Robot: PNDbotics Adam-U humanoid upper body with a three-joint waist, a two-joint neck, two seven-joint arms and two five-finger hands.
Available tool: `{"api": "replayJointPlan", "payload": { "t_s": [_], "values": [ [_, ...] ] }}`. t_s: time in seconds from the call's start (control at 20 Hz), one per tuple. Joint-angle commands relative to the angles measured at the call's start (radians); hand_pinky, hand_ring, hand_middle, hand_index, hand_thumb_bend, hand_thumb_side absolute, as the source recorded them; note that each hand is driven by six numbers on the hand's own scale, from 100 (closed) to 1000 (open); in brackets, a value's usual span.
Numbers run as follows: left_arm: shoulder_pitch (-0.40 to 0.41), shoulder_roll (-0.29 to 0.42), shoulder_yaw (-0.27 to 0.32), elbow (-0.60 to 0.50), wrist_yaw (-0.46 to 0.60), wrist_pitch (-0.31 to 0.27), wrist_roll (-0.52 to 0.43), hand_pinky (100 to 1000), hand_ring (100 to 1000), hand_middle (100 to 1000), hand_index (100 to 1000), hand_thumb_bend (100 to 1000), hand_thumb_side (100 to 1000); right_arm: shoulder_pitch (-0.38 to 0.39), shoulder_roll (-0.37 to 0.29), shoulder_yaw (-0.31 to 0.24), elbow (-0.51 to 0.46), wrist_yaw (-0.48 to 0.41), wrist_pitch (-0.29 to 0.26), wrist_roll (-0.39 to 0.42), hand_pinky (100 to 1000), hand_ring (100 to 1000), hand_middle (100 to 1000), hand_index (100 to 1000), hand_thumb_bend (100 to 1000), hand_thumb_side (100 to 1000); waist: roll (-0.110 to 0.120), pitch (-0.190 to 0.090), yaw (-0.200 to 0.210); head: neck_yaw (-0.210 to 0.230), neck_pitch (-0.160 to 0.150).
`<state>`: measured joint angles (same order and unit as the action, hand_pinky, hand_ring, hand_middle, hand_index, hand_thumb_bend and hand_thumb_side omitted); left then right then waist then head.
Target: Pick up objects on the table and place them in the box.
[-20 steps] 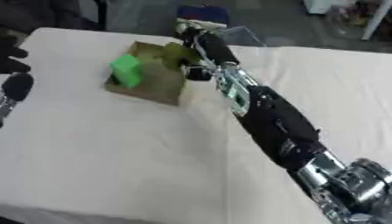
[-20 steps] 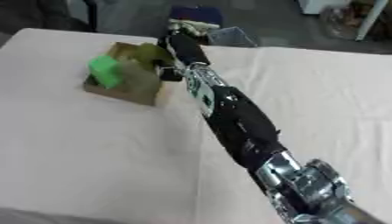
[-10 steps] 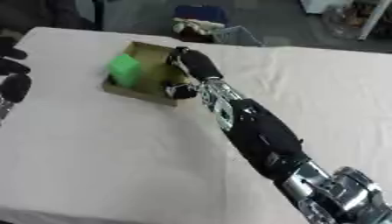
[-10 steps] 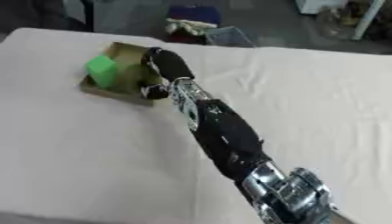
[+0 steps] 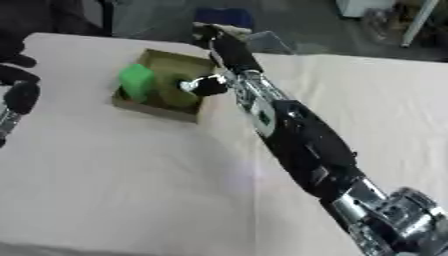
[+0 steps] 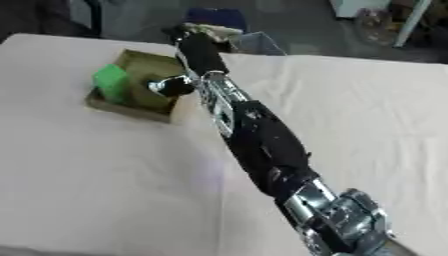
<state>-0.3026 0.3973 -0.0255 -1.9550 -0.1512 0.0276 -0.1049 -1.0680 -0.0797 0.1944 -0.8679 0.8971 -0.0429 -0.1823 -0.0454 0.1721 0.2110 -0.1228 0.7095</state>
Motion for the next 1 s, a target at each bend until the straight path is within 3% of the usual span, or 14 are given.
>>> {"api": "replayJointPlan", "payload": {
  "t_s": [0.05, 0.3, 0.5, 0.55, 0.6, 0.65, 1.0],
  "values": [
    [-0.001, 0.009, 0.022, -0.002, -0.008, 0.003, 0.022, 707, 642, 655, 821, 534, 665, 0.013, -0.101, 0.026, -0.191, -0.202, -0.008, -0.005, 757, 809, 792, 907, 479, 438, 0.005, -0.020, -0.014, 0.028, -0.008],
    [0.011, 0.007, 0.044, 0.011, -0.015, 0.006, 0.066, 710, 662, 672, 816, 524, 660, 0.177, -0.285, 0.056, -0.565, -0.457, 0.031, -0.045, 749, 799, 772, 872, 386, 396, 0.001, -0.021, -0.068, 0.082, -0.003],
    [0.020, 0.004, 0.055, 0.018, -0.014, 0.003, 0.091, 711, 669, 670, 808, 501, 662, 0.371, -0.385, 0.012, -0.812, -0.604, 0.045, -0.053, 738, 784, 756, 834, 304, 361, 0.005, -0.018, -0.097, 0.108, -0.005],
    [0.022, 0.002, 0.058, 0.019, -0.012, 0.002, 0.098, 712, 671, 669, 805, 496, 667, 0.418, -0.397, -0.004, -0.852, -0.610, 0.042, -0.063, 738, 783, 756, 833, 290, 353, 0.007, -0.016, -0.104, 0.115, -0.004],
    [0.025, 0.001, 0.060, 0.020, -0.010, 0.001, 0.103, 713, 670, 668, 804, 526, 650, 0.462, -0.404, -0.017, -0.884, -0.607, 0.037, -0.071, 739, 785, 757, 836, 205, 329, 0.010, -0.015, -0.110, 0.120, -0.003],
    [0.027, -0.001, 0.061, 0.020, -0.008, -0.001, 0.107, 714, 670, 668, 804, 498, 672, 0.502, -0.406, -0.031, -0.909, -0.603, 0.032, -0.077, 738, 785, 757, 836, 276, 353, 0.013, -0.013, -0.115, 0.123, -0.004],
    [0.050, -0.032, 0.071, 0.027, -0.009, -0.008, 0.112, 700, 646, 668, 803, 493, 686, 0.705, -0.335, -0.115, -0.963, -0.623, 0.035, -0.147, 726, 777, 746, 857, 257, 357, 0.020, -0.003, -0.153, 0.123, 0.011]
  ]
}}
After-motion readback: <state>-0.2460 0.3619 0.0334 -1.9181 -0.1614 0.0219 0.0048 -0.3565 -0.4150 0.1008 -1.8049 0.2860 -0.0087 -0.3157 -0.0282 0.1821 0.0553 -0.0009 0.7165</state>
